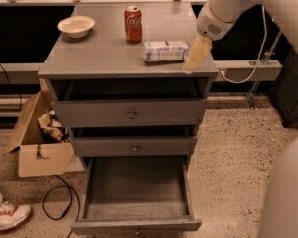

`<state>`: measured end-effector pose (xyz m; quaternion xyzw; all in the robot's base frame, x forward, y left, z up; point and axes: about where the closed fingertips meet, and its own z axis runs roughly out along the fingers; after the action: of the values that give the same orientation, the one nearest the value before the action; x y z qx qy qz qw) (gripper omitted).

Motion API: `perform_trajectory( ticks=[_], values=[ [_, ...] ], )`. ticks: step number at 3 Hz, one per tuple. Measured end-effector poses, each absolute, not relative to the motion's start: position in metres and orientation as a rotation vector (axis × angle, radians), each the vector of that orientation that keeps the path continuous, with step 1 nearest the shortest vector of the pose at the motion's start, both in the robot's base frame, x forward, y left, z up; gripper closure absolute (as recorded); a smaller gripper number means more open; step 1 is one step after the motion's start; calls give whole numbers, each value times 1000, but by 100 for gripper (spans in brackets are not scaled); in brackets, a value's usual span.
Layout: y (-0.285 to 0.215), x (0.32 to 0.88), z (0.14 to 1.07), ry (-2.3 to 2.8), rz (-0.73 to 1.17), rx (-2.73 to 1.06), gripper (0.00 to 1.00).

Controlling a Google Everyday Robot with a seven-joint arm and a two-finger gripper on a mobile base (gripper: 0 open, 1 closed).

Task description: Place blue plastic bottle into bottom drawer

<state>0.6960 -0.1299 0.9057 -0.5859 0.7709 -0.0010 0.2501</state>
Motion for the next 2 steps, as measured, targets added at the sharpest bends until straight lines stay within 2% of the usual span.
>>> perform_trajectory(
  ticks=[2],
  values=[
    [-97,759,869,2085,69,-1659,0]
  ],
)
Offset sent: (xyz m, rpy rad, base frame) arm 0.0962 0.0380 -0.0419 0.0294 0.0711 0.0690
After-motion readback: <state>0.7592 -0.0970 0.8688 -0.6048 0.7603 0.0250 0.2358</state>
